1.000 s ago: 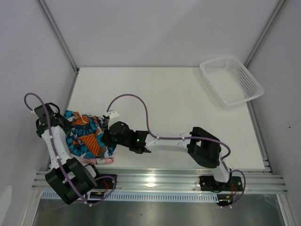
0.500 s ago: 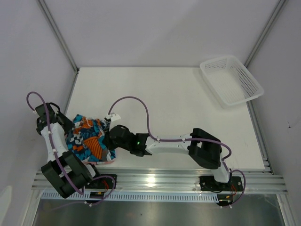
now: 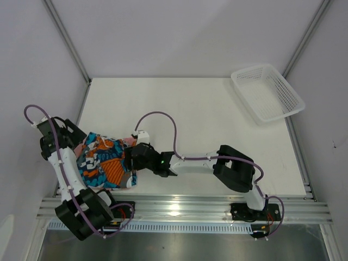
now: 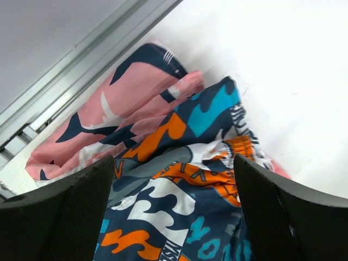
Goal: Fold and stack the shorts
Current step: Neatly place the folded shorts to the corner
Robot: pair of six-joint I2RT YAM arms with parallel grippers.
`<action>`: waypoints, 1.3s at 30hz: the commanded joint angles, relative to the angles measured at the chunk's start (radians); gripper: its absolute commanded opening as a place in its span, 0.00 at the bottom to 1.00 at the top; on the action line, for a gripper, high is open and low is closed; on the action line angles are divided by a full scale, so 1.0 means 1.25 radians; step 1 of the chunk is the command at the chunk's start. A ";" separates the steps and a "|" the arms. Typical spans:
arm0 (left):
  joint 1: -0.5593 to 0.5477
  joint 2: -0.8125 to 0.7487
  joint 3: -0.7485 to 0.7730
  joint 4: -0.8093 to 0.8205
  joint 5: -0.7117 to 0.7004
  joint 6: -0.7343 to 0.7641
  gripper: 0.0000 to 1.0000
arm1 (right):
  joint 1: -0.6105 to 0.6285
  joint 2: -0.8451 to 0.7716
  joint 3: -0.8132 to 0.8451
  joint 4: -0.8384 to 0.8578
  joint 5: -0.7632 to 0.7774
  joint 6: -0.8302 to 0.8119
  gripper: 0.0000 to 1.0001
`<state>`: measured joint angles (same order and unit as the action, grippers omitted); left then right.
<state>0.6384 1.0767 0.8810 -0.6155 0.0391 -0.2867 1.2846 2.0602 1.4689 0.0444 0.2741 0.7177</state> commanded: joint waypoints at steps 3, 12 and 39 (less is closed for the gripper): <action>-0.041 -0.070 -0.003 0.019 0.057 0.013 0.91 | -0.087 -0.056 -0.044 -0.013 0.000 0.023 0.73; -0.098 0.031 0.025 0.020 0.100 0.024 0.90 | -0.131 -0.037 -0.031 0.146 -0.192 -0.008 0.74; -0.119 0.134 0.016 0.042 0.115 0.012 0.85 | -0.100 0.086 0.073 0.288 -0.311 -0.254 0.08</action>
<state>0.4965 1.2694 0.8818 -0.5777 0.1871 -0.2790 1.1164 2.2124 1.5257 0.3138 -0.0963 0.5568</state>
